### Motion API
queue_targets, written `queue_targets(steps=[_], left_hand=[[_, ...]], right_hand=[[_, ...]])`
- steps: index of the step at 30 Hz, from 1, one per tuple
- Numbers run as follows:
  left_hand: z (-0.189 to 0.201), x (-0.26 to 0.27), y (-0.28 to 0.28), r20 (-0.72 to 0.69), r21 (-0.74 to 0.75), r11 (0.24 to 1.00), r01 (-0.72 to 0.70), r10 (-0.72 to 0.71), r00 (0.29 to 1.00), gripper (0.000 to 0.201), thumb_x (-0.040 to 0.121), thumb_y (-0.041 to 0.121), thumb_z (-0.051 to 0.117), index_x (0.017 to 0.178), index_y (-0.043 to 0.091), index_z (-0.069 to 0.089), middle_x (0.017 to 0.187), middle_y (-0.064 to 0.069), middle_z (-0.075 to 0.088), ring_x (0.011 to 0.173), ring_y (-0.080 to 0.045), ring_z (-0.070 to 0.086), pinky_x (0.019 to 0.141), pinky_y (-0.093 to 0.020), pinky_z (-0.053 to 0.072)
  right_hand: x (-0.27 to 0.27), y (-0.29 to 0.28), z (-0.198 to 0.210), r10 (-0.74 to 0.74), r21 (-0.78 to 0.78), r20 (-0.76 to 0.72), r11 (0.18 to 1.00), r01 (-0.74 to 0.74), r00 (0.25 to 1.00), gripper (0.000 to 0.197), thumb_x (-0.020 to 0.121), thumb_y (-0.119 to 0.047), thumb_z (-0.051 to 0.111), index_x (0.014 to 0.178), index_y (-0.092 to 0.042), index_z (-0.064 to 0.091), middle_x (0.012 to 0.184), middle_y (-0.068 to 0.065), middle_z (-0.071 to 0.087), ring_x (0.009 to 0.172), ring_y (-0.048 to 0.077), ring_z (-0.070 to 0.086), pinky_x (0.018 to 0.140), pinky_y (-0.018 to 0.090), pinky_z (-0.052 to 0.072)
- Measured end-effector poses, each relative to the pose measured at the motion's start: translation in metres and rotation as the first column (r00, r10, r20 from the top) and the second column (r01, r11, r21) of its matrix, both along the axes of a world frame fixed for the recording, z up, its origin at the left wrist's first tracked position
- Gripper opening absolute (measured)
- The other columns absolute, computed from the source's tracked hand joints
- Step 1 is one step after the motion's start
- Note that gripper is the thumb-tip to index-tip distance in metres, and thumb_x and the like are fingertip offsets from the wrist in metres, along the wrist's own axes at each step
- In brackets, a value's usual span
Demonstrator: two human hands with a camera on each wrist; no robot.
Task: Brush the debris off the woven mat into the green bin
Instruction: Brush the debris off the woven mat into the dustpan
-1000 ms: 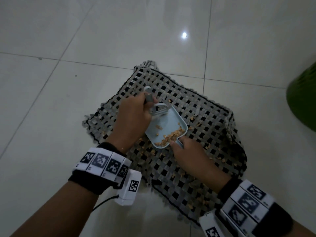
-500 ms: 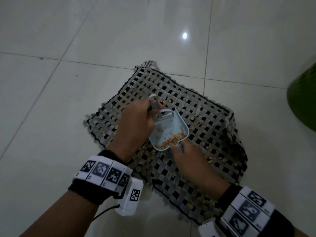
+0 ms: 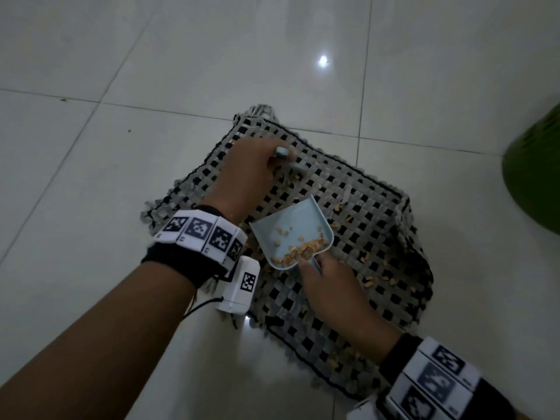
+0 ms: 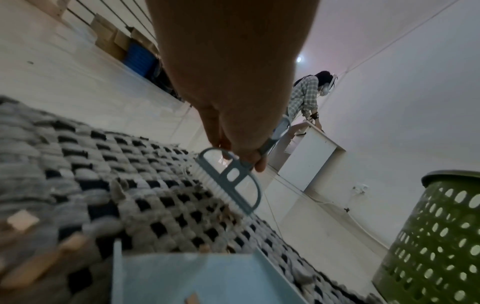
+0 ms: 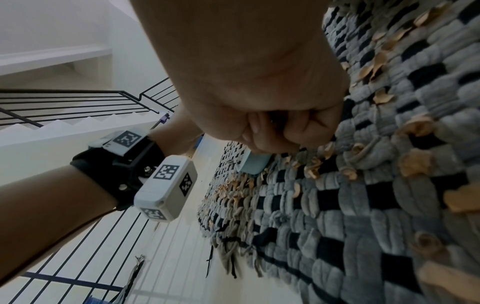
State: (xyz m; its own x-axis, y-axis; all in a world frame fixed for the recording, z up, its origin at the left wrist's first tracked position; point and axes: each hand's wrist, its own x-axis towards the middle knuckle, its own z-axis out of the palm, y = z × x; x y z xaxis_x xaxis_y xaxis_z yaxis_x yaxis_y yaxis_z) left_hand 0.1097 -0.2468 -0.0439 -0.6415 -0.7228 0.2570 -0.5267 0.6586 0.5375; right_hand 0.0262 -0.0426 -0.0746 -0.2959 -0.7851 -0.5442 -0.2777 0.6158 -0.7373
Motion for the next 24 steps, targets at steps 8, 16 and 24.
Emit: queue_targets(steps=[8,16,24], left_hand=[[0.010,0.004,-0.020,-0.099,-0.038,0.995,-0.093,0.089,0.991,0.030,0.084,-0.004,0.057,0.093,0.016,0.078,0.095,0.001,0.076,0.088,-0.009,0.066,0.080,-0.016,0.047],[0.010,0.005,-0.017,0.021,0.079,0.996,-0.049,0.048,0.999,0.035,0.082,-0.012,0.051,0.086,0.013,0.074,0.094,-0.002,0.075,0.091,-0.013,0.067,0.086,-0.027,0.053],[-0.001,-0.021,-0.024,-0.110,0.002,1.000,0.006,-0.006,0.994,0.022,0.088,0.004,0.066,0.095,0.018,0.080,0.097,0.001,0.077,0.090,-0.009,0.070,0.087,-0.025,0.056]], right_hand=[[-0.002,0.000,0.001,0.001,0.015,0.002,1.000,-0.001,1.000,0.029,0.103,-0.044,0.041,0.105,-0.021,0.059,0.067,-0.004,0.051,0.053,0.012,0.044,0.049,0.025,0.033],[-0.002,0.000,-0.001,0.010,0.011,-0.011,1.000,-0.010,1.000,0.031,0.102,-0.045,0.042,0.100,-0.021,0.060,0.065,-0.003,0.052,0.052,0.013,0.045,0.049,0.026,0.034],[-0.002,0.001,-0.005,0.008,0.000,-0.041,1.000,-0.008,0.999,0.033,0.102,-0.046,0.042,0.094,-0.019,0.059,0.064,-0.003,0.050,0.051,0.011,0.043,0.048,0.024,0.031]])
